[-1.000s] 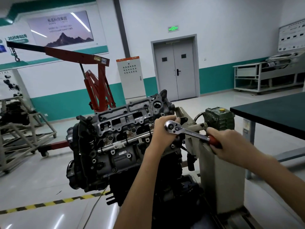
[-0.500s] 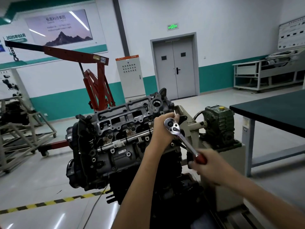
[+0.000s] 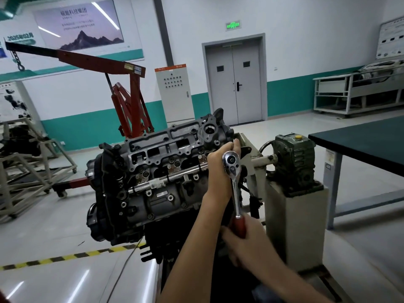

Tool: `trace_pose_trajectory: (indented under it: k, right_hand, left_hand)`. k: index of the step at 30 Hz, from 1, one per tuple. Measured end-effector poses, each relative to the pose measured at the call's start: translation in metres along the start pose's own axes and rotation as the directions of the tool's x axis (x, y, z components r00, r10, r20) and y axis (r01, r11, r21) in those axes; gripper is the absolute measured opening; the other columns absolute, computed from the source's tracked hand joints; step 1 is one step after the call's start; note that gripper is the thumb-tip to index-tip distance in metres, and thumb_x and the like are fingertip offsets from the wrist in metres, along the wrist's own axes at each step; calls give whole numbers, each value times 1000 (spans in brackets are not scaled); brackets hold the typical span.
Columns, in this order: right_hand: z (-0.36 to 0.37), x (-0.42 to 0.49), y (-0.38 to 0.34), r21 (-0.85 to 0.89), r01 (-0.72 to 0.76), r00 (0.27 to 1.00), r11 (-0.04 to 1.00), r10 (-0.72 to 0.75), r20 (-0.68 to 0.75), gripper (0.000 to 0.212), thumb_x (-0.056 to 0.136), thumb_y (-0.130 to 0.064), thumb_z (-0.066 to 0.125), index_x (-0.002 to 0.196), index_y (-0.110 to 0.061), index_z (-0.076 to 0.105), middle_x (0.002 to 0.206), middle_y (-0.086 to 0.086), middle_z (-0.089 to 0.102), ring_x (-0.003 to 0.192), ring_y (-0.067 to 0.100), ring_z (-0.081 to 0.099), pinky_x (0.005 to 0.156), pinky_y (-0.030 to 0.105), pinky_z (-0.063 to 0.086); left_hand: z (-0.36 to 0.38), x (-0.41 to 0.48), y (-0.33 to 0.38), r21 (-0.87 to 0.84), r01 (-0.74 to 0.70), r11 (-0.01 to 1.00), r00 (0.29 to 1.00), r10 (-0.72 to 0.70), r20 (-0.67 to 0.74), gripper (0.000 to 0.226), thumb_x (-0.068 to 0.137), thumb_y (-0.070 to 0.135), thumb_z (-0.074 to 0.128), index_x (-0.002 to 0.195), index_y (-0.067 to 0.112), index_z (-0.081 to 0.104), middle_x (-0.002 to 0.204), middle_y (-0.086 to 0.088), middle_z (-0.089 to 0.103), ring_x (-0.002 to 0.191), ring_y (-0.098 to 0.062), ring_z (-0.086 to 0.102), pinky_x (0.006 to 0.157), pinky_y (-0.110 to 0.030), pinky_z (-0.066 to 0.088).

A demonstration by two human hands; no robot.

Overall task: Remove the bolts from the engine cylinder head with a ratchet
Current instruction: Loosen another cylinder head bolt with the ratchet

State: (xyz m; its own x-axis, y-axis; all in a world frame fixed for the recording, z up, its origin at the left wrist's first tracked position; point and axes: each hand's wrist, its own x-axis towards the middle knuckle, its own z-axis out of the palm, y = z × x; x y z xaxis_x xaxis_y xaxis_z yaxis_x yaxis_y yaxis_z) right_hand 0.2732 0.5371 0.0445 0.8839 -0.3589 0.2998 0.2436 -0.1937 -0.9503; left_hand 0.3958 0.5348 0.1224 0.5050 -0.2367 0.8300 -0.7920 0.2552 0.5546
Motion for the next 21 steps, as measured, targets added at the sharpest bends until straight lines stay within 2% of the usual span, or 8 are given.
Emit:
trace_pose_trajectory:
  k: [3,5,8,11,13,15,17,21]
  right_hand:
    - [6,1,-2,92,-98,995,991,94,45,27,78,-2,55,63,-23,46,42,2,42,32,18,38,35,21,33]
    - [-26,7,-7,-205,-60,998,977,60,-5,30,78,1,57,60,-17,42,39,-3,41,32,11,38,35,22,32]
    - [-91,28,-39,-687,108,992,719,-36,119,36,78,-3,64,58,-26,45,54,-8,50,45,3,44,47,16,37]
    - [-133,52,-77,-858,260,965,443,-150,215,30,76,-8,67,70,-34,53,54,-14,50,49,0,50,49,11,37]
    - [-137,58,-81,-881,274,957,386,-200,210,22,74,-12,68,68,-29,55,55,-16,48,52,-1,49,51,10,31]
    - [-122,50,-62,-849,229,969,476,-193,153,8,77,-13,66,79,-17,60,60,-10,53,54,6,52,52,16,39]
    - [-94,34,-36,-738,153,984,657,-172,52,7,79,-10,66,78,-11,59,61,0,57,51,14,53,53,28,48]
    - [-24,7,-6,-378,74,984,923,-128,-120,28,81,-8,63,62,-22,47,46,-5,44,39,7,42,41,15,33]
  left_hand:
    - [-5,1,1,40,3,999,998,-6,67,48,98,11,51,55,3,31,50,-8,28,48,-10,26,45,-28,22]
    - [-11,3,1,53,18,998,988,-26,153,48,98,13,52,55,8,33,52,1,31,49,-8,27,47,-27,23]
    - [-23,10,2,104,4,995,961,-33,276,47,97,14,55,53,21,37,49,14,36,47,-4,31,47,-17,26]
    - [-27,13,4,146,-37,989,933,-18,359,51,95,12,57,53,33,36,47,16,39,45,-2,34,49,-11,27]
    - [-25,10,5,142,-22,990,948,-24,318,51,96,13,56,52,30,37,47,15,38,45,-3,33,48,-16,25]
    - [-22,7,3,90,12,996,976,-31,215,48,98,14,53,52,15,38,49,8,36,47,-5,30,47,-28,25]
    - [-19,6,2,44,29,999,990,-35,138,49,99,13,51,54,3,35,50,-7,33,48,-12,28,47,-35,23]
    - [-8,3,5,-2,65,998,992,-64,111,51,99,14,50,57,-3,29,52,-9,28,48,-16,25,46,-35,20]
